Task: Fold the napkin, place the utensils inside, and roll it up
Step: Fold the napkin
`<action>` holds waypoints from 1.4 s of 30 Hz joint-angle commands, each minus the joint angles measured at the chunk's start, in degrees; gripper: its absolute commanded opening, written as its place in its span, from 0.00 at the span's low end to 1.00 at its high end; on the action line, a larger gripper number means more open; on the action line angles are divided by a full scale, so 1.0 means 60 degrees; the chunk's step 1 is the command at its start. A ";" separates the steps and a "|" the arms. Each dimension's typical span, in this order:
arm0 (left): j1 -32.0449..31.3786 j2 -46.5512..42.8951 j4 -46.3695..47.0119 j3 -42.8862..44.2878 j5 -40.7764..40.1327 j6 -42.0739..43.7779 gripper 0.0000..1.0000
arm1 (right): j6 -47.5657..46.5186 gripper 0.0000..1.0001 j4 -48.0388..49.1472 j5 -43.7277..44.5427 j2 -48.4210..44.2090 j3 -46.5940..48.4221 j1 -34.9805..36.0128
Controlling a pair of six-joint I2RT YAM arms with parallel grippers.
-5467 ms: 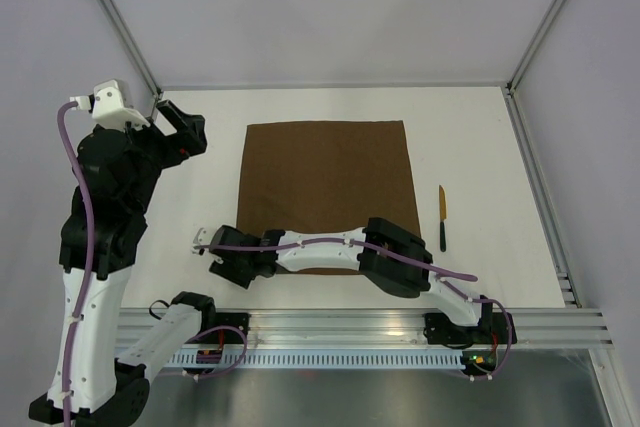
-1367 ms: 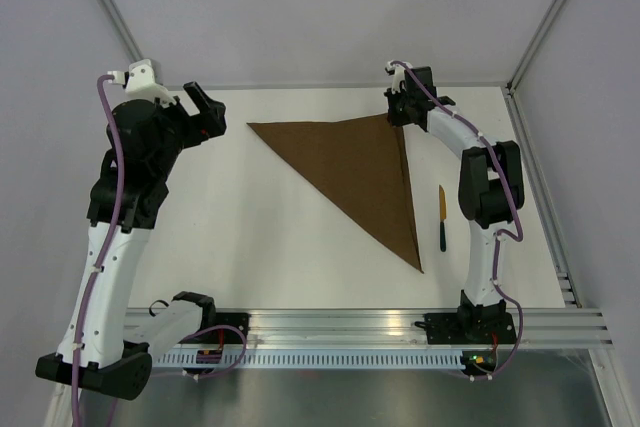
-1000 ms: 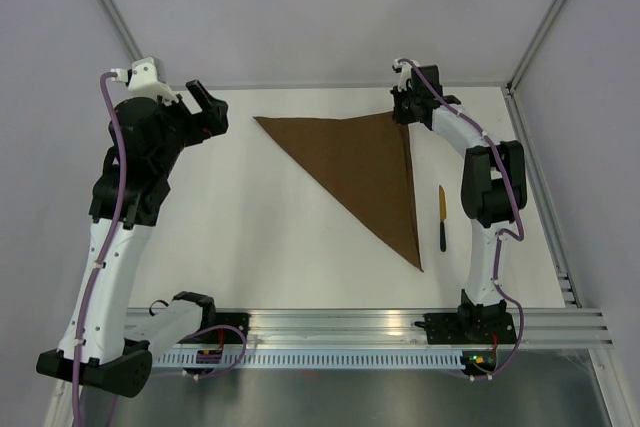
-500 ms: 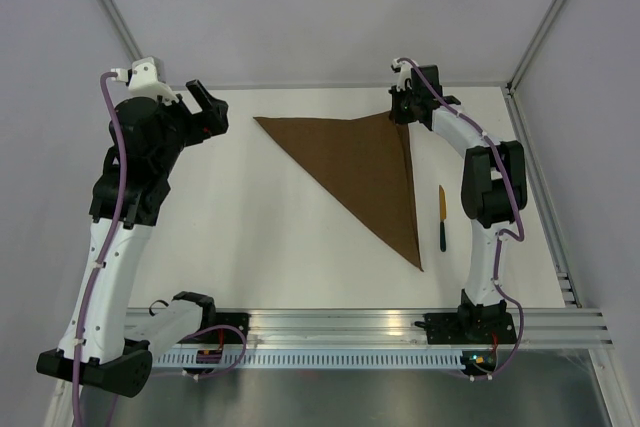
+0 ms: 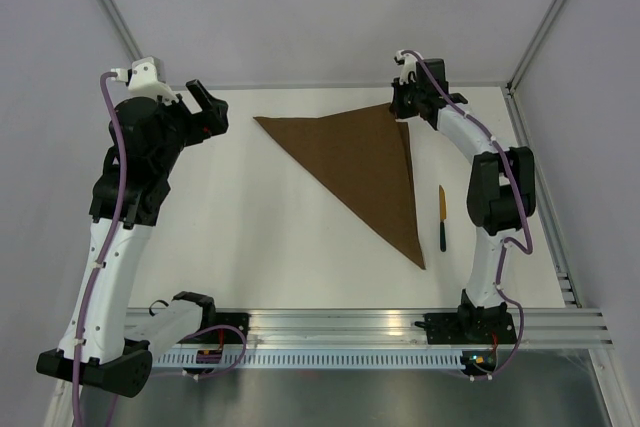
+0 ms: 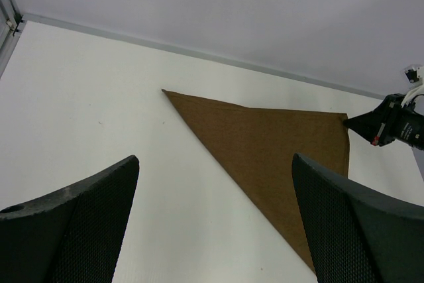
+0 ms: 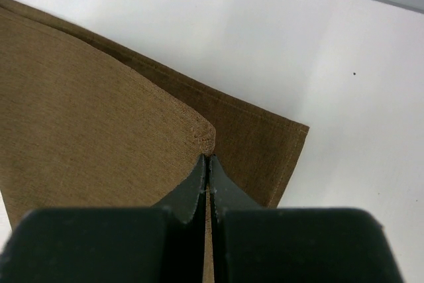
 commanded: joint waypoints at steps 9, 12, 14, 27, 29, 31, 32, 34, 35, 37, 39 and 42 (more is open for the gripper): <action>0.0021 -0.0056 0.0317 -0.0056 0.0138 -0.0133 1.00 | 0.0104 0.00 0.0431 0.0064 -0.0513 -0.0022 -0.0062; 0.0021 -0.0042 0.0303 -0.0041 0.0138 -0.0119 1.00 | 0.0104 0.00 0.0475 0.0079 -0.0542 -0.0139 -0.0077; 0.0035 -0.0013 0.0317 -0.0041 0.0138 -0.0119 1.00 | 0.0104 0.00 0.0519 0.0079 -0.0572 -0.0212 -0.0135; 0.0021 0.0075 0.0332 -0.0070 0.0167 -0.0177 1.00 | 0.0104 0.00 0.0710 0.0035 -0.0762 -0.0608 -0.0340; 0.0021 0.0090 0.0317 -0.0070 0.0182 -0.0177 1.00 | 0.0104 0.00 0.0724 0.0035 -0.0733 -0.0608 -0.0355; 0.0021 0.0090 0.0332 -0.0085 0.0182 -0.0192 1.00 | 0.0104 0.00 0.0724 0.0050 -0.0689 -0.0623 -0.0355; 0.0021 0.0119 0.0332 -0.0085 0.0182 -0.0192 1.00 | 0.0104 0.00 0.0724 0.0050 -0.0689 -0.0637 -0.0384; 0.0035 0.0134 0.0361 -0.0099 0.0182 -0.0192 1.00 | 0.0104 0.01 0.0768 0.0064 -0.0645 -0.0667 -0.0399; 0.0021 0.0134 0.0347 -0.0099 0.0182 -0.0207 1.00 | 0.0104 0.00 0.0783 0.0093 -0.0601 -0.0681 -0.0428; 0.0021 0.0149 0.0376 -0.0114 0.0197 -0.0207 1.00 | 0.0104 0.00 0.0754 0.0108 -0.0543 -0.0681 -0.0458; 0.0021 0.0163 0.0405 -0.0158 0.0197 -0.0236 1.00 | 0.0104 0.00 0.0797 0.0137 -0.0455 -0.0710 -0.0501; 0.0021 0.0149 0.0434 -0.0202 0.0182 -0.0236 1.00 | 0.0104 0.00 0.0841 0.0094 -0.0411 -0.0799 -0.0589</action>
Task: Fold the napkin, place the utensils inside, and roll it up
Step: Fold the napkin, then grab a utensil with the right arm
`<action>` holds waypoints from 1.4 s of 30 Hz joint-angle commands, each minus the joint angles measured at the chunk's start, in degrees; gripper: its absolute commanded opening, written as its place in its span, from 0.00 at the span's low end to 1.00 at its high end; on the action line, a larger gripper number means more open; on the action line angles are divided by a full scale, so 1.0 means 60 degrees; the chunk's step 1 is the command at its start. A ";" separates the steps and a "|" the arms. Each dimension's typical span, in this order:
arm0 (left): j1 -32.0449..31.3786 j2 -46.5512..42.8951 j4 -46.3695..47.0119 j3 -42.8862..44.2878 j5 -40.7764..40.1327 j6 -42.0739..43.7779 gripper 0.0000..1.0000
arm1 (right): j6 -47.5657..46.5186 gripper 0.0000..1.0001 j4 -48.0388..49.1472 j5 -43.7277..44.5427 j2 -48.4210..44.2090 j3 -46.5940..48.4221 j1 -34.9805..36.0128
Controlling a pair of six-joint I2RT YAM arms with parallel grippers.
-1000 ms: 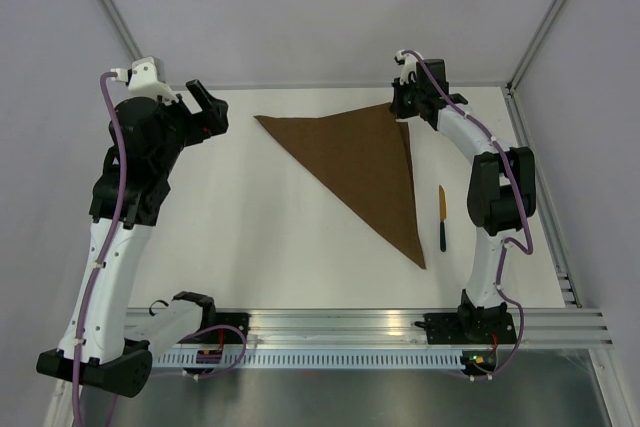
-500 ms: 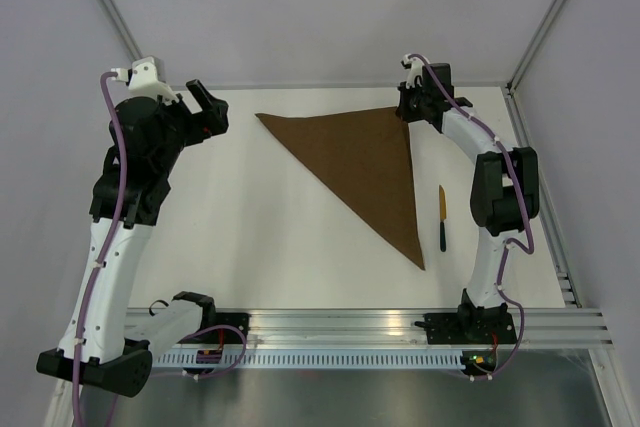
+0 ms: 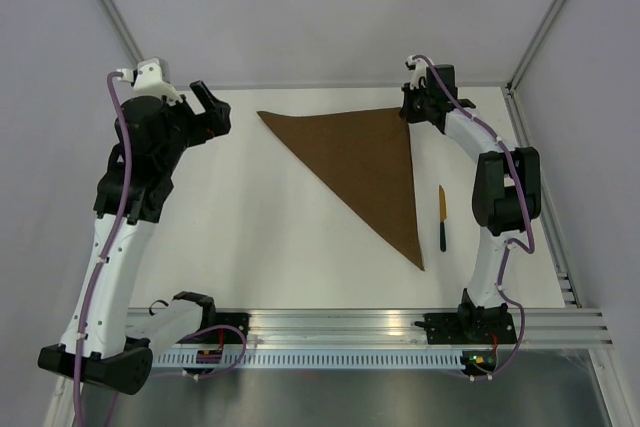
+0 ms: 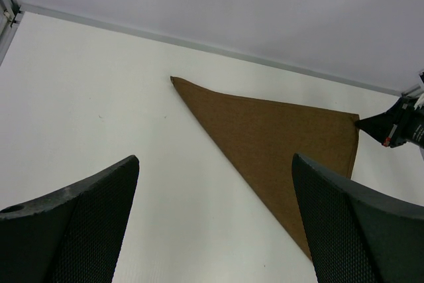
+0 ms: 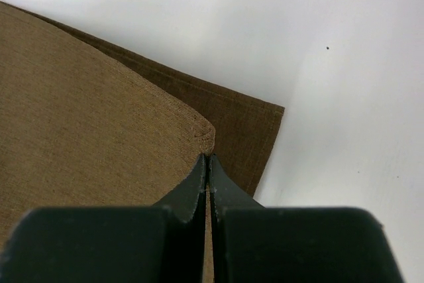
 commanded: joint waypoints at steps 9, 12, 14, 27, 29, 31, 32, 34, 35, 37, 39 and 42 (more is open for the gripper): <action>0.0021 -0.0008 0.0467 -0.0261 0.0171 -0.0232 1.00 | 0.0082 0.00 0.0382 0.0321 0.0141 0.0120 -0.0193; 0.0021 -0.0037 0.0482 -0.0334 0.0157 -0.0203 1.00 | 0.0082 0.01 0.0324 0.0496 0.0404 0.0237 -0.0193; 0.0021 -0.0052 0.0497 -0.0378 0.0156 -0.0203 1.00 | 0.0067 0.08 0.0193 0.0570 0.0696 0.0514 -0.0193; 0.0021 -0.0404 0.0892 -0.1168 0.0464 -0.0379 1.00 | -0.0342 0.65 -0.2311 0.1580 -0.0925 -0.0183 -0.0705; 0.0035 -0.0462 0.0965 -0.1243 0.0624 -0.0496 1.00 | -0.0723 0.64 -0.2575 0.1566 -0.1947 -0.1603 -0.0822; 0.0021 -0.0521 0.1199 -0.1403 0.0786 -0.0642 1.00 | -0.1015 0.64 -0.3117 0.1507 -0.2565 -0.2889 -0.0997; 0.0021 -0.0550 0.1273 -0.1462 0.0931 -0.0701 1.00 | -0.1307 0.64 -0.3351 0.1478 -0.3076 -0.3245 -0.1056; 0.0036 -0.0579 0.1419 -0.1550 0.1064 -0.0788 1.00 | -0.1587 0.63 -0.3923 0.1464 -0.3736 -0.4209 -0.1232; 0.0021 -0.0594 0.1449 -0.1565 0.1166 -0.0818 1.00 | -0.1820 0.63 -0.4301 0.1463 -0.3900 -0.4447 -0.1233; 0.0021 -0.0623 0.1566 -0.1638 0.1167 -0.0862 1.00 | -0.1939 0.60 -0.4742 0.1478 -0.4135 -0.4843 -0.1537; 0.0021 -0.0652 0.1595 -0.1711 0.1416 -0.0877 1.00 | -0.2071 0.59 -0.5297 0.1376 -0.4151 -0.5006 -0.1540; 0.0021 -0.0784 0.1669 -0.1843 0.1460 -0.0877 1.00 | -0.2349 0.56 -0.5944 0.1405 -0.3902 -0.5036 -0.1540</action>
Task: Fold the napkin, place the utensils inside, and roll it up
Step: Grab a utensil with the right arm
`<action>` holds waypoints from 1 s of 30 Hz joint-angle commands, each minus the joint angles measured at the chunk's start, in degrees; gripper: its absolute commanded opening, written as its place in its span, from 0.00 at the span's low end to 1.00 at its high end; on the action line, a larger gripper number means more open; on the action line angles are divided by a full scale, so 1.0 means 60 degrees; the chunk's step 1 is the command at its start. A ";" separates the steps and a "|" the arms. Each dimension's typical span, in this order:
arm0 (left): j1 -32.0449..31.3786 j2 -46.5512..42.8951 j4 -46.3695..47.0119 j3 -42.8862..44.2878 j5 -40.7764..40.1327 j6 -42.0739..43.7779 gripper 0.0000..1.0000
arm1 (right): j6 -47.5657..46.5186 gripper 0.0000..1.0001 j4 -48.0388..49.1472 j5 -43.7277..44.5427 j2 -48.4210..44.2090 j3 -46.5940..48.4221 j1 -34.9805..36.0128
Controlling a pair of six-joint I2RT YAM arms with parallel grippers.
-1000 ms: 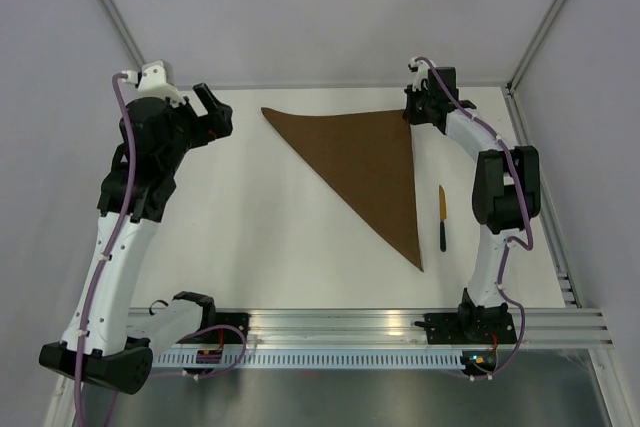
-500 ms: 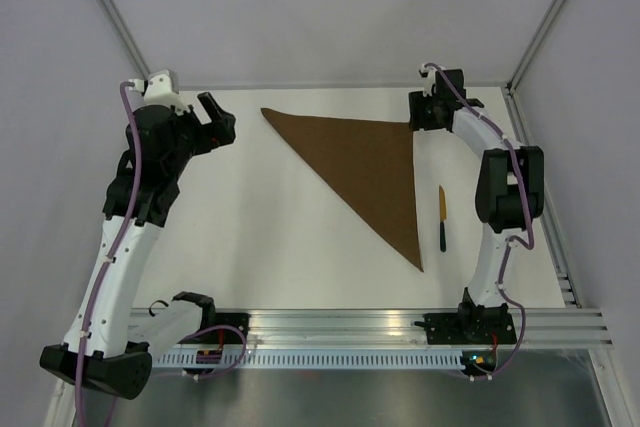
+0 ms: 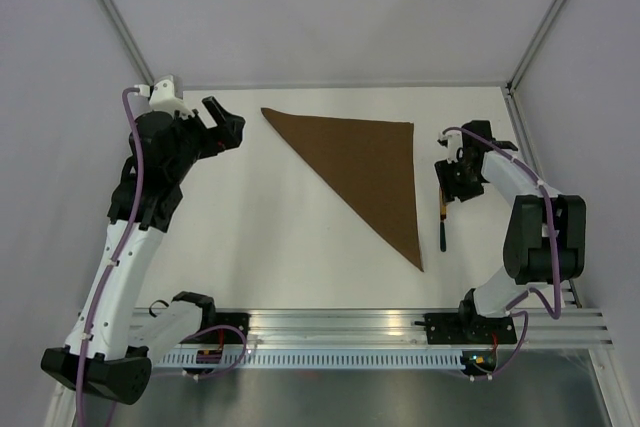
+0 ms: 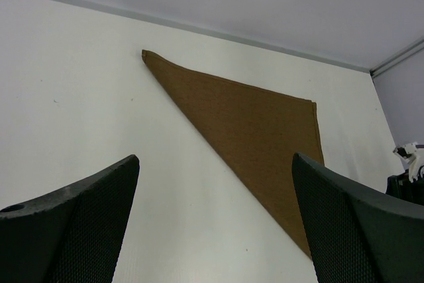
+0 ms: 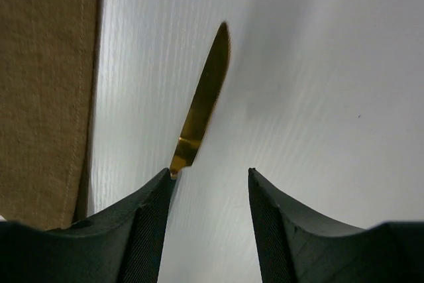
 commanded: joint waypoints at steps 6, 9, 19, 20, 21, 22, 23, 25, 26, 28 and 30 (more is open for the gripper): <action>0.0021 -0.0509 0.0554 -0.0376 0.0294 -0.0283 1.00 | -0.0342 0.54 -0.1660 0.0089 0.0332 -0.0012 0.0019; 0.0021 -0.0494 0.0598 -0.0435 0.0338 -0.0283 1.00 | -0.0240 0.54 -0.1587 0.0089 0.0421 -0.0217 0.0136; 0.0021 -0.0436 0.0613 -0.0318 0.0309 -0.0180 1.00 | 0.0039 0.53 -0.1367 0.0323 0.0844 -0.0628 0.0751; 0.0021 -0.0436 0.0613 -0.0304 0.0309 -0.0166 1.00 | 0.0039 0.53 -0.1396 0.0381 0.0904 -0.0628 0.0737; 0.0035 -0.0421 0.0598 -0.0304 0.0294 -0.0166 1.00 | 0.0024 0.53 -0.1367 0.0469 0.0962 -0.0628 0.0751; 0.0036 -0.0435 0.0613 -0.0304 0.0309 -0.0151 1.00 | 0.0024 0.51 -0.1367 0.0470 0.1064 -0.0628 0.0752; 0.0036 -0.0421 0.0613 -0.0289 0.0294 -0.0151 1.00 | 0.0024 0.50 -0.1381 0.0470 0.1109 -0.0628 0.0737; 0.0021 -0.0406 0.0613 -0.0274 0.0280 -0.0122 1.00 | 0.0024 0.46 -0.1396 0.0426 0.1313 -0.0613 0.0752; 0.0021 -0.0377 0.0613 -0.0245 0.0294 -0.0122 1.00 | 0.0024 0.45 -0.1396 0.0412 0.1416 -0.0613 0.0752; 0.0021 -0.0362 0.0613 -0.0216 0.0294 -0.0107 1.00 | 0.0009 0.38 -0.1353 0.0426 0.1664 -0.0642 0.0752; 0.0021 -0.0289 0.0613 -0.0172 0.0323 -0.0092 1.00 | -0.0005 0.34 -0.1206 0.0441 0.1869 -0.0686 0.0737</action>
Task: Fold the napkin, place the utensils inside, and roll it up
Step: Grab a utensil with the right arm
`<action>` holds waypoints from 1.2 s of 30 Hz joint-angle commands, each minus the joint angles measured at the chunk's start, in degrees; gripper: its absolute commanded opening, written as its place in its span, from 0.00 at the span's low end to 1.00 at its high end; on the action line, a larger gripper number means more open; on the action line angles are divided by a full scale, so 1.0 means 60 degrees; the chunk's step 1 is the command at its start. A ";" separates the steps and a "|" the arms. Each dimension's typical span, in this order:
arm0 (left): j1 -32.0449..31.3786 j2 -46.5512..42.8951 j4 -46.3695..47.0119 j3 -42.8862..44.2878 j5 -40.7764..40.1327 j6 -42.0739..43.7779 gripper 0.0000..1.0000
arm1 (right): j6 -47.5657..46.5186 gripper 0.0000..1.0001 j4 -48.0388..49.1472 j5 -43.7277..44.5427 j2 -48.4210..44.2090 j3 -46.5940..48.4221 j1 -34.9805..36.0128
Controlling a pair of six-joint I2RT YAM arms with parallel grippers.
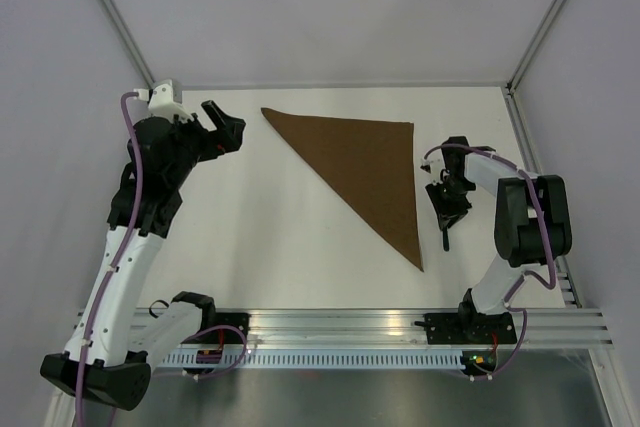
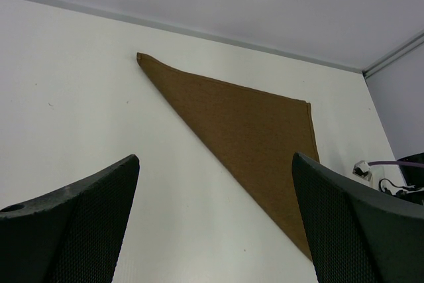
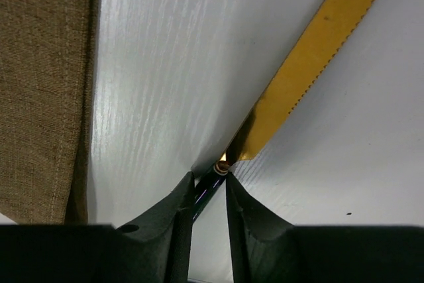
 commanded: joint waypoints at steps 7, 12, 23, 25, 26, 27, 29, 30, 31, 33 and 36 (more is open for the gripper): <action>0.0036 0.0232 0.0311 0.0277 0.0141 -0.0056 1.00 | 0.0250 0.02 0.0267 0.0364 0.0973 0.0200 -0.0014; 0.0021 0.0379 0.0311 0.0350 0.0141 -0.0085 1.00 | 0.0147 0.00 0.0253 0.0261 0.0871 0.0946 -0.0014; 0.0036 0.0570 0.0325 0.0482 0.0141 -0.0056 1.00 | 0.0147 0.01 -0.0244 -0.0061 0.0505 0.2207 -0.0028; 0.0021 0.0584 0.0325 0.0467 0.0127 -0.0056 1.00 | 0.0118 0.01 -0.0420 -0.0105 0.0402 0.2587 -0.0014; 0.0021 0.0599 0.0325 0.0482 0.0127 -0.0056 1.00 | 0.0118 0.00 -0.0494 -0.0120 0.0387 0.2705 -0.0014; 0.0021 0.0613 0.0325 0.0482 0.0141 -0.0070 1.00 | 0.0118 0.00 -0.0567 -0.0163 0.0445 0.2967 -0.0014; 0.0021 0.0628 0.0325 0.0496 0.0141 -0.0070 1.00 | 0.0045 0.01 -0.0830 -0.0353 0.0504 0.3203 -0.0014; 0.0021 0.0643 0.0325 0.0496 0.0141 -0.0070 1.00 | 0.0030 0.01 -0.0918 -0.0427 0.0591 0.3465 -0.0014; 0.0021 0.0657 0.0325 0.0511 0.0141 -0.0070 1.00 | -0.0013 0.00 -0.1122 -0.0500 0.0650 0.3656 0.0001; 0.0021 0.0657 0.0325 0.0525 0.0112 -0.0056 1.00 | -0.0014 0.00 -0.1357 -0.0778 0.0840 0.4300 0.0132; 0.0021 0.0672 0.0311 0.0555 0.0112 -0.0100 1.00 | 0.0117 0.00 -0.1768 -0.1159 0.1148 0.5281 0.0628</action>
